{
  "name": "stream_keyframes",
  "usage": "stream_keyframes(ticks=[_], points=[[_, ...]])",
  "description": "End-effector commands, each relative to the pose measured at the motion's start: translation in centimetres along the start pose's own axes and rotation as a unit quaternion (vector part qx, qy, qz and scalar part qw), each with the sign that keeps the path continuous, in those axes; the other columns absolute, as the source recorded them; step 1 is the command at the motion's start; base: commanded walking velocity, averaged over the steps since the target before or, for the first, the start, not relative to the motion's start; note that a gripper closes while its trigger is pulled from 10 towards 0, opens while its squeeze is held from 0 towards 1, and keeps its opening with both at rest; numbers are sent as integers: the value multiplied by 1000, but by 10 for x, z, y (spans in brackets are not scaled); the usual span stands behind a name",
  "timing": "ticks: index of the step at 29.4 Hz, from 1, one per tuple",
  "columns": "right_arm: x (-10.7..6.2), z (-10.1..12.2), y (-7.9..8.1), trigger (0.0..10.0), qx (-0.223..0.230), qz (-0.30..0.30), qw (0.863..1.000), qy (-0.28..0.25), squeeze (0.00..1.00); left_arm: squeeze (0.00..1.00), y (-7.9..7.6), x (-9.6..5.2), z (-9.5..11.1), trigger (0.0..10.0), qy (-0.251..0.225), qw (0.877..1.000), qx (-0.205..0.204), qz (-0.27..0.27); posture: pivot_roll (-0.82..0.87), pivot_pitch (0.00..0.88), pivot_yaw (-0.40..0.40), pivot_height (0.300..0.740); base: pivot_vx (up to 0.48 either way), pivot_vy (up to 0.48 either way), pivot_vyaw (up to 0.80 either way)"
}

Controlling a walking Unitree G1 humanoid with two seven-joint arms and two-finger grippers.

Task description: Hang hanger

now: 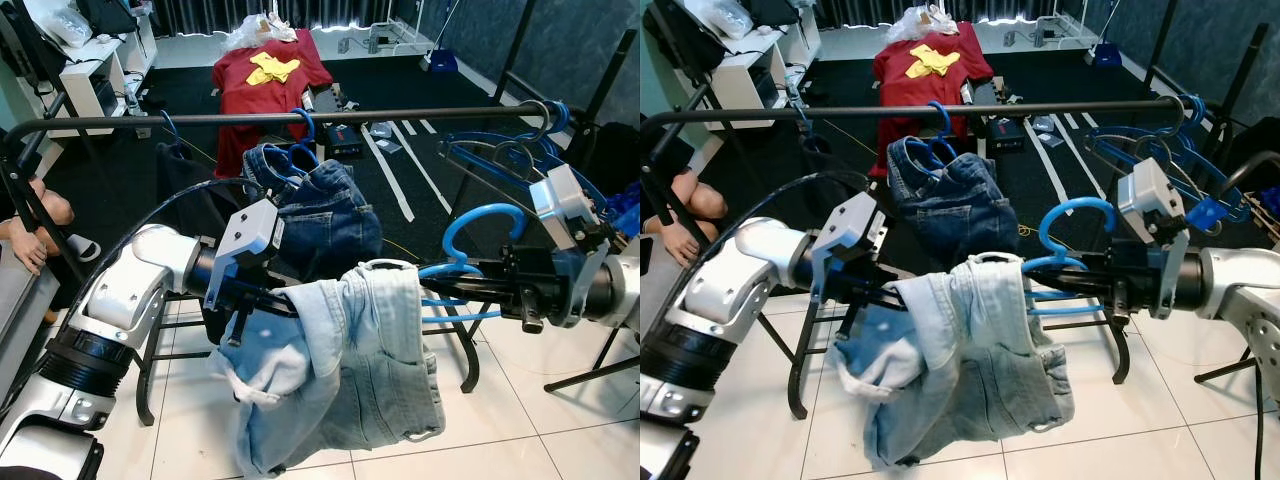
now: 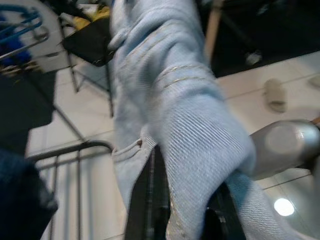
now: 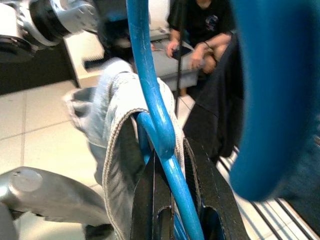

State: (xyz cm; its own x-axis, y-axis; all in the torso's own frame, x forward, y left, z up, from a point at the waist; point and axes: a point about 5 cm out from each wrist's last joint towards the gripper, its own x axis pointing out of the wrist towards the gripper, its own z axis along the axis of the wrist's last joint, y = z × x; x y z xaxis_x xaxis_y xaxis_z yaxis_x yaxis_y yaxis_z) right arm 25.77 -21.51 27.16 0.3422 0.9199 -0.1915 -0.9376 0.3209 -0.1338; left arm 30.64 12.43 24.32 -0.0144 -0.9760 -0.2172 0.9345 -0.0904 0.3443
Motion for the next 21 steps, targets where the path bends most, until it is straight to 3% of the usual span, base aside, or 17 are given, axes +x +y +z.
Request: stream_keyframes(ticks=[1, 7, 14, 17, 20, 21], points=[[7, 3, 2, 0, -8, 19, 1000, -17, 0, 1000, 9, 0, 12, 10000, -42, 999, -4, 28, -32, 34, 5, 740, 0, 0, 0], [6, 5, -1, 0, -12, 4, 1000, -28, 0, 1000, 14, -3, 16, 10000, -70, 996, -23, 47, -34, 38, 6, 740, 0, 0, 0], [1, 16, -6, 0, -22, -22, 997, -69, 0, 1000, 16, -27, 23, 10000, -112, 990, -31, 74, -37, 39, 14, 740, 0, 0, 0], [0, 17, -6, 0, -22, -26, 997, -73, 0, 1000, 15, -33, 24, 10000, -114, 990, -31, 75, -38, 38, 13, 740, 0, 0, 0], [-6, 20, -9, 0, -26, -41, 996, -79, 0, 1000, 12, -53, 15, 10000, -90, 991, -41, 89, -41, 30, 11, 740, 0, 0, 0], [-6, 20, -9, 0, -26, -41, 996, -79, 0, 1000, 12, -53, 15, 10000, -90, 991, -41, 89, -41, 30, 11, 740, 0, 0, 0]])
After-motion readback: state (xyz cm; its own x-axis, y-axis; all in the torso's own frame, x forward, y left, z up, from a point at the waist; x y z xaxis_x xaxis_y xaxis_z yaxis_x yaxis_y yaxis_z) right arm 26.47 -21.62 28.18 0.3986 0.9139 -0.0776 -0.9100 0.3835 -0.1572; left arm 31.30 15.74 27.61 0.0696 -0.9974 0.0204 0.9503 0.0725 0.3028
